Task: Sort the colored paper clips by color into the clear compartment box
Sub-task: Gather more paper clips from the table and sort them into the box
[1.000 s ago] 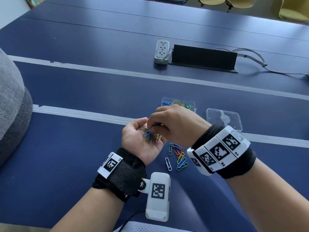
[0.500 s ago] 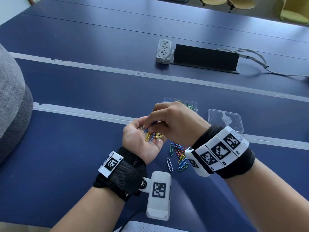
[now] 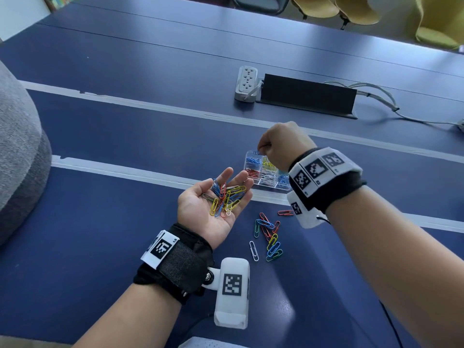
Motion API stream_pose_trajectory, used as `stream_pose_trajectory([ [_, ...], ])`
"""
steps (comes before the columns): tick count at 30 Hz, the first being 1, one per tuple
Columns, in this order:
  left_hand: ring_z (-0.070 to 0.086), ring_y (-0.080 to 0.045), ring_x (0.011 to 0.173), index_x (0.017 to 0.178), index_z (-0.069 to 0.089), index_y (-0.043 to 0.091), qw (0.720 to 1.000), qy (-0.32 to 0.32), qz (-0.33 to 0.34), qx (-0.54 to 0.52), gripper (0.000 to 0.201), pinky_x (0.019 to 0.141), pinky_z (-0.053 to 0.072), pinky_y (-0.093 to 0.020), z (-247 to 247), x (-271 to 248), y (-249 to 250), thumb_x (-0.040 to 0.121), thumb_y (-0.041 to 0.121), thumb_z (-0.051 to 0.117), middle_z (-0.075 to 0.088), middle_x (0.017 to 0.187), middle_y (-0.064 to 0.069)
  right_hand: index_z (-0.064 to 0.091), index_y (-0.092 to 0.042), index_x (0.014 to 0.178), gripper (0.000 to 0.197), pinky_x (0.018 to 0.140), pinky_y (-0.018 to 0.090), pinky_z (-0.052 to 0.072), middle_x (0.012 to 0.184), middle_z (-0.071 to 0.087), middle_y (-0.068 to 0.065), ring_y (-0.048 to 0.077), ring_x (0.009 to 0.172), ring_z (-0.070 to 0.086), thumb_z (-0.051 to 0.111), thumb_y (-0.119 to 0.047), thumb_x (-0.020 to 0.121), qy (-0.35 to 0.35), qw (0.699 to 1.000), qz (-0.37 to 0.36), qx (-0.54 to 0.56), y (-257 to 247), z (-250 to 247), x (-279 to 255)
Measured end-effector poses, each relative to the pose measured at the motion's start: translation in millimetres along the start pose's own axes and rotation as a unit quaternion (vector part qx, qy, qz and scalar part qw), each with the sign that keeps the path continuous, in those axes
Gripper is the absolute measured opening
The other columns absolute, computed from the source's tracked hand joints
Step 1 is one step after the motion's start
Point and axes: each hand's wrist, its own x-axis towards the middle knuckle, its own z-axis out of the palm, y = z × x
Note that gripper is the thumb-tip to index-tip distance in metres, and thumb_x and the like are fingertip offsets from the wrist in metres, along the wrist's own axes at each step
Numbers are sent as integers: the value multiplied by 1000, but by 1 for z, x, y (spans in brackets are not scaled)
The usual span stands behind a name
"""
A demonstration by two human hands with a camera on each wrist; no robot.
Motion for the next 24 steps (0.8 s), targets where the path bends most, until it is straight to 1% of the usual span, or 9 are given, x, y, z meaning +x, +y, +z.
stream_pose_trajectory([
  [2, 60, -40, 108, 101, 63, 2, 1000, 1, 2, 1, 39, 97, 45, -47, -1, 0, 1, 93, 22, 30, 67, 108, -24, 74, -10, 89, 25, 84, 33, 53, 94, 72, 11, 28, 89, 65, 51, -2, 83, -19, 1000, 2, -21, -2, 7, 6],
  [6, 61, -40, 108, 101, 63, 2, 1000, -3, 5, 3, 39, 96, 45, -47, -3, -1, 4, 94, 23, 31, 67, 108, -24, 73, -11, 95, 17, 87, 36, 52, 102, 70, 13, 30, 94, 64, 59, -11, 85, -34, 999, 7, -15, -4, 15, 12],
  [8, 60, -40, 110, 101, 63, 2, 1000, -6, 9, 4, 39, 96, 46, -47, -4, -1, 6, 94, 23, 31, 67, 109, -24, 72, -11, 100, 20, 91, 33, 49, 106, 70, 10, 28, 99, 63, 58, -12, 86, -31, 999, 5, 17, -3, 14, 11],
  [11, 59, -40, 112, 101, 63, 2, 1000, -6, 9, 2, 39, 97, 45, -47, -5, -1, 7, 94, 23, 31, 67, 110, -23, 71, -12, 104, 23, 90, 25, 44, 110, 70, 7, 23, 103, 62, 55, -10, 87, -22, 998, 9, 52, -2, 11, 6],
  [15, 59, -39, 114, 101, 63, 3, 1000, -6, 3, 10, 39, 98, 45, -47, -2, 0, 6, 94, 24, 31, 67, 109, -22, 69, -11, 108, 35, 85, 23, 43, 109, 70, 7, 22, 101, 62, 45, 0, 85, -28, 998, 4, 60, -3, 5, 0],
  [17, 60, -39, 111, 101, 64, 3, 1000, -6, 4, 11, 40, 98, 45, -47, -1, 1, 6, 94, 24, 31, 67, 109, -22, 69, -12, 106, 40, 85, 24, 44, 108, 69, 6, 22, 101, 62, 41, 4, 83, -27, 998, 5, 56, -4, 4, 0],
  [19, 60, -39, 111, 101, 63, 3, 1000, -6, 6, 11, 40, 98, 45, -47, 0, 1, 6, 94, 24, 31, 67, 109, -22, 71, -17, 103, 42, 89, 28, 48, 111, 67, 6, 24, 101, 61, 42, 3, 81, -43, 999, 8, 25, -3, 6, 1],
  [21, 58, -39, 116, 102, 63, 3, 1000, -7, 6, 9, 40, 98, 44, -47, 0, 1, 5, 94, 24, 31, 67, 110, -23, 70, -22, 105, 40, 92, 35, 49, 117, 62, 7, 28, 104, 60, 45, -1, 81, -83, 996, 11, -24, -3, 11, 2],
  [24, 57, -40, 117, 102, 63, 2, 1000, -6, 3, 9, 40, 98, 44, -48, 1, 0, 3, 94, 24, 31, 67, 108, -23, 68, -24, 109, 40, 94, 38, 48, 119, 57, 6, 28, 109, 56, 45, -4, 83, -101, 994, 12, -37, 0, 12, 2],
])
